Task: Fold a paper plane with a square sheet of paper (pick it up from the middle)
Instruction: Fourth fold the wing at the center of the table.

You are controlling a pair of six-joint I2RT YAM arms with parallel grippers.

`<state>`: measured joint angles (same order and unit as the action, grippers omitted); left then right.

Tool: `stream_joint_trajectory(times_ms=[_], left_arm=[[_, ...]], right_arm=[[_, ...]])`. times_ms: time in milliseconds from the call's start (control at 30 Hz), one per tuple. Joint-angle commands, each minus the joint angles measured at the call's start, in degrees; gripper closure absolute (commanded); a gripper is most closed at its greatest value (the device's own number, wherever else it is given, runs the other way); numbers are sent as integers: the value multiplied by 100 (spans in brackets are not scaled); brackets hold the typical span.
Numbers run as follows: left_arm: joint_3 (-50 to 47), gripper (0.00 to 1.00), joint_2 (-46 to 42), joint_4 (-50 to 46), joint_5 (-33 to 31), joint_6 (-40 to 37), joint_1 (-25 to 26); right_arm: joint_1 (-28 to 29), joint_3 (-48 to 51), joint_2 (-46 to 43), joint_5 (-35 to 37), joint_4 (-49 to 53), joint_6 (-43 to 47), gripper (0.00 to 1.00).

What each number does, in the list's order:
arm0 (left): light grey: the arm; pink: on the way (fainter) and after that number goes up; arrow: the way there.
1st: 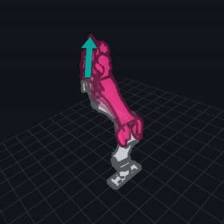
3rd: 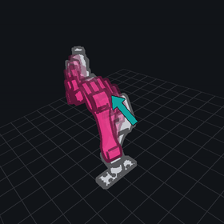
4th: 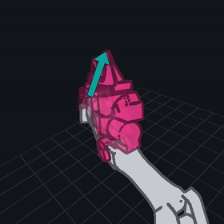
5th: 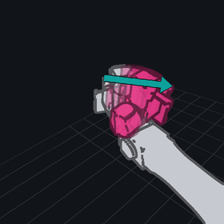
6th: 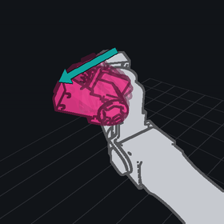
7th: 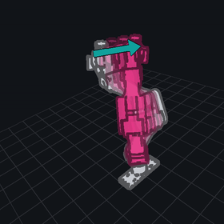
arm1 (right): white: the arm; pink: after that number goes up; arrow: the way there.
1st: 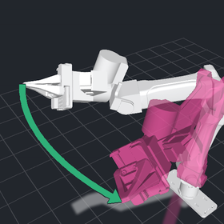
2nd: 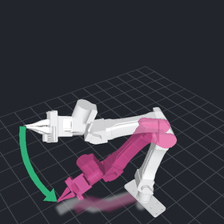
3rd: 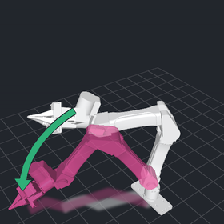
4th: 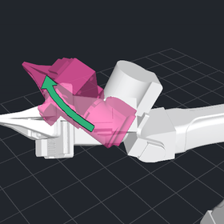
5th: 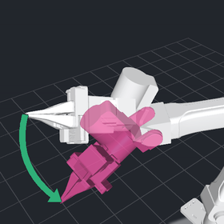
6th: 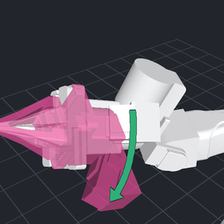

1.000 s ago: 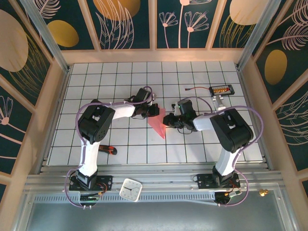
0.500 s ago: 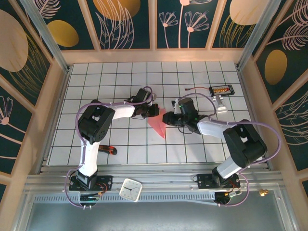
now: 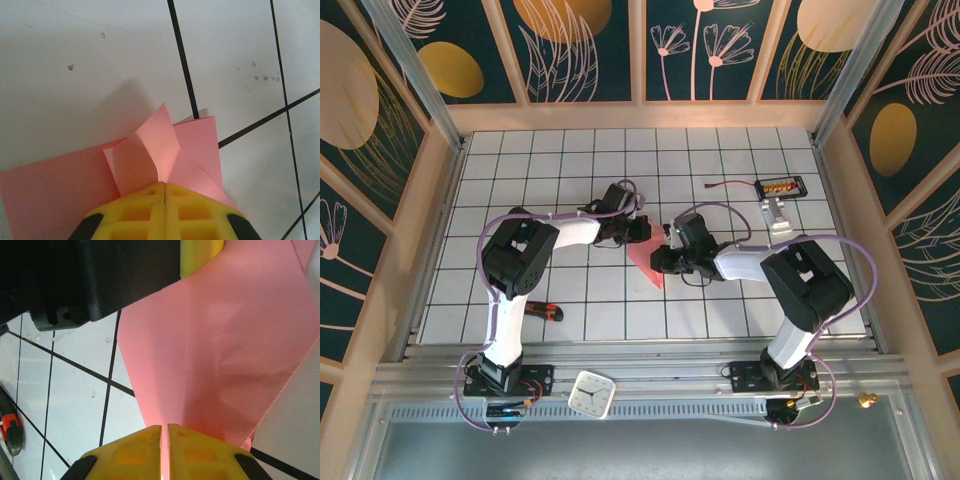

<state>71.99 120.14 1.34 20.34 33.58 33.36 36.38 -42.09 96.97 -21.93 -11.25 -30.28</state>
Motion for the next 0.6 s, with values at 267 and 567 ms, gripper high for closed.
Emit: stream_joint_trajectory(times_ms=[267, 567], left_arm=[[-150, 100, 78, -482, -324, -116, -35], [-151, 100, 63, -495, -337, -102, -33]], right_arm=[[-85, -304, 153, 284, 642, 561, 89], [-265, -133, -595, 289, 781, 430, 85]])
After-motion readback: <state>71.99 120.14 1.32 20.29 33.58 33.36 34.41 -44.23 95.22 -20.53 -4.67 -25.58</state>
